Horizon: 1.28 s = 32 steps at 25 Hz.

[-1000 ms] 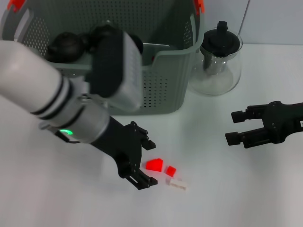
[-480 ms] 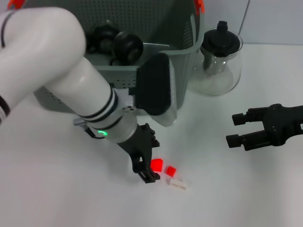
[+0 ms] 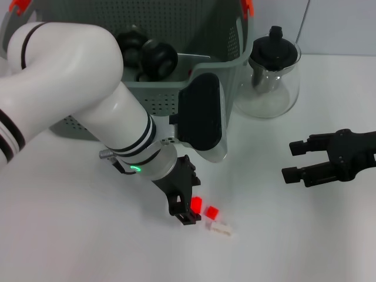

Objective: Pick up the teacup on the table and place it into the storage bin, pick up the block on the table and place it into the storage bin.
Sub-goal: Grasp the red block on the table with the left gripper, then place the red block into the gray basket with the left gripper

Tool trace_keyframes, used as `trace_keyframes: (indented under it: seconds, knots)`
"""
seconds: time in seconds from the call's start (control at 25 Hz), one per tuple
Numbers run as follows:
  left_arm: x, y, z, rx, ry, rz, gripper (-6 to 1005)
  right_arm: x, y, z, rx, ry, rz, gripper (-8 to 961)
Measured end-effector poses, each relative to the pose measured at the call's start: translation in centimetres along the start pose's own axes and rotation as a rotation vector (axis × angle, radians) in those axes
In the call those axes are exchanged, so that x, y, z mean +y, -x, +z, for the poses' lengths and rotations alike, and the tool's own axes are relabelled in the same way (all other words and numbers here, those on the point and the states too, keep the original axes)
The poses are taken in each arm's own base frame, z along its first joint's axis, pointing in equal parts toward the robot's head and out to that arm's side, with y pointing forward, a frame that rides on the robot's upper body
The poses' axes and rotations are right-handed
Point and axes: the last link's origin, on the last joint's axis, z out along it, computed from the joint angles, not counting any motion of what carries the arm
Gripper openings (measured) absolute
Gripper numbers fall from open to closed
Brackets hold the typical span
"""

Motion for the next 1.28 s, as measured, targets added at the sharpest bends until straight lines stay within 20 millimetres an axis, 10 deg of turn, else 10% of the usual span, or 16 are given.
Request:
trace_keyframes:
  seconds: [0.32, 0.4, 1.28]
  knots:
    - [0.2, 0.1, 0.5, -0.009, 0.0, 0.006, 681, 0.0, 0.0, 0.0, 0.001, 0.0, 0.0, 924]
    - [0.2, 0.1, 0.6, -0.009, 0.0, 0.007, 448, 0.0, 0.0, 0.0, 0.001, 0.0, 0.0, 923]
    - [0.6, -0.3, -0.8, 0.031, 0.004, -0.049, 288, 0.0, -0.2, -0.1, 0.008, 0.003, -0.008, 922]
